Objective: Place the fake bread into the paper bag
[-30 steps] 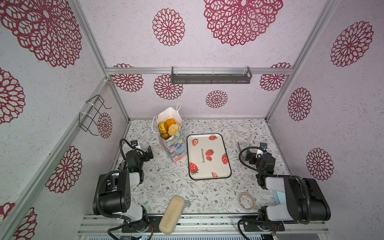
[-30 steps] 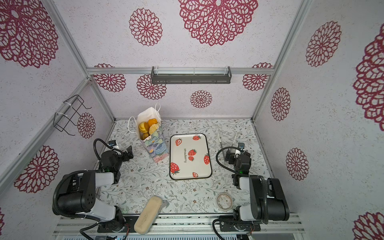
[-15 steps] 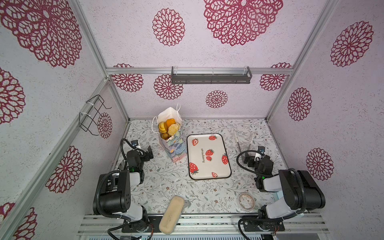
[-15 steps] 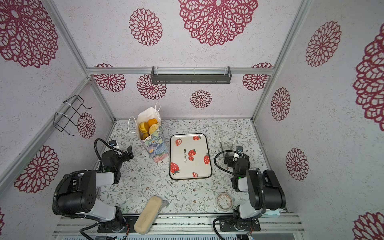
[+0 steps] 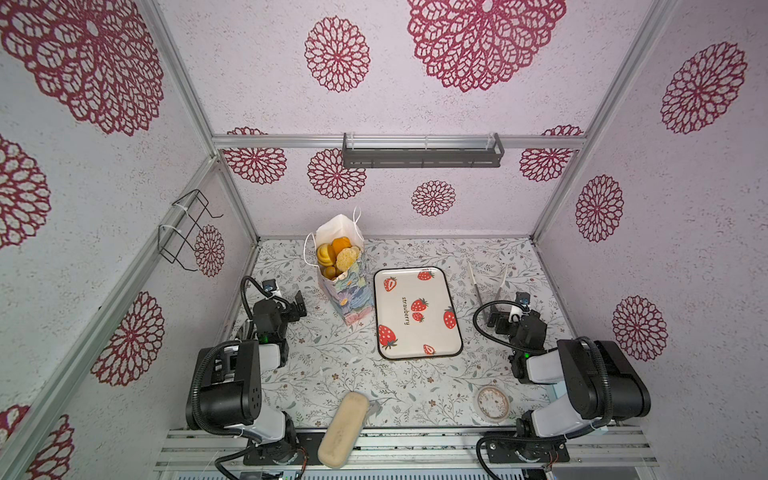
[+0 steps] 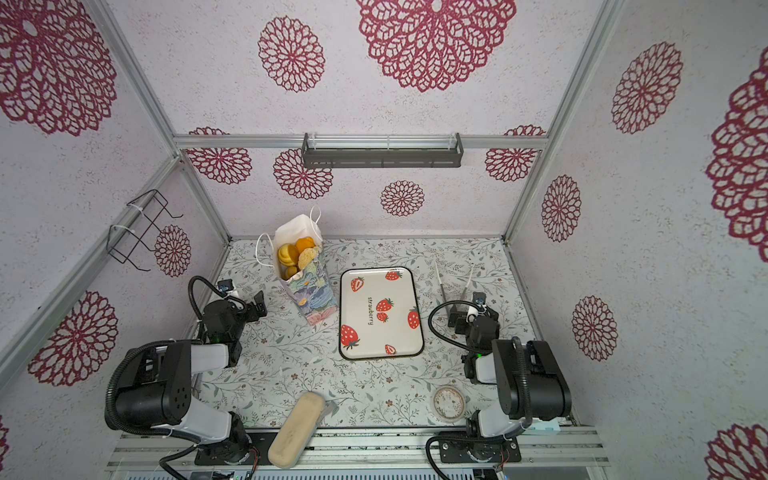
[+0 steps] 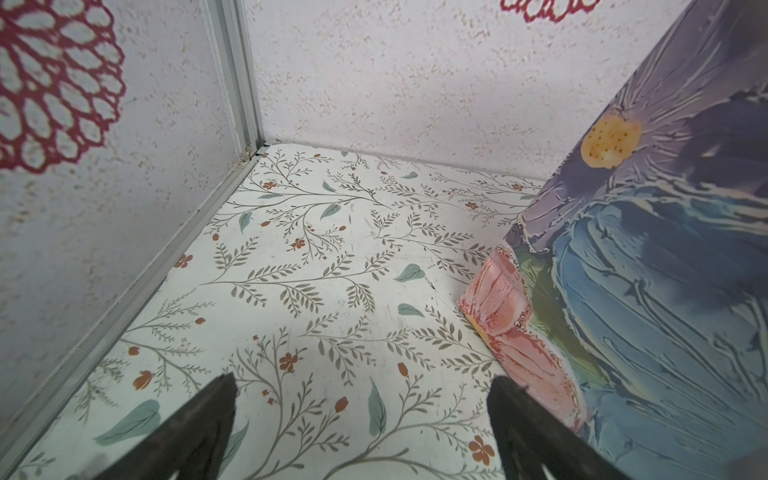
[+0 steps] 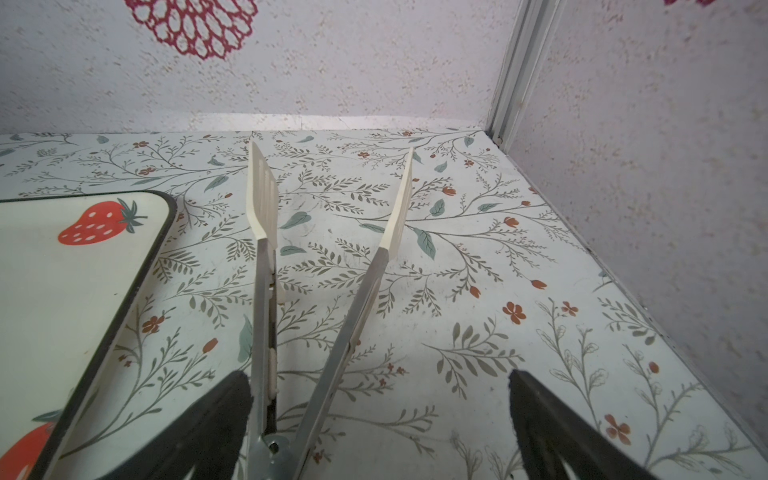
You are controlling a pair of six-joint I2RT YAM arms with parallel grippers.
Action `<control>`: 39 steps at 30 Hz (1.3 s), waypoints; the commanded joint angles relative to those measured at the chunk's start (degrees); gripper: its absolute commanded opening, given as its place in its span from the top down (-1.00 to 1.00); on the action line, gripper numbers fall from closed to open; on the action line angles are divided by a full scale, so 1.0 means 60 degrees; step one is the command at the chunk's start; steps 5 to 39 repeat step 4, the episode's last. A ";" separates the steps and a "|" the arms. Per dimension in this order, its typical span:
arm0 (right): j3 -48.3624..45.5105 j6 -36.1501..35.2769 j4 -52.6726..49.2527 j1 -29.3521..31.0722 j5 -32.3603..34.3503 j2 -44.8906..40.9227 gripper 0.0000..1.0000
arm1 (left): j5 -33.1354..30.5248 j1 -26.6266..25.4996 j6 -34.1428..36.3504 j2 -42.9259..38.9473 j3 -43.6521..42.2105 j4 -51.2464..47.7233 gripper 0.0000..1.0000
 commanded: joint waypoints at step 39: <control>0.0150 -0.0071 0.0451 0.0039 -0.0078 -0.0081 -0.98 | 0.0082 0.0072 0.0003 -0.0065 0.0058 0.0149 -0.95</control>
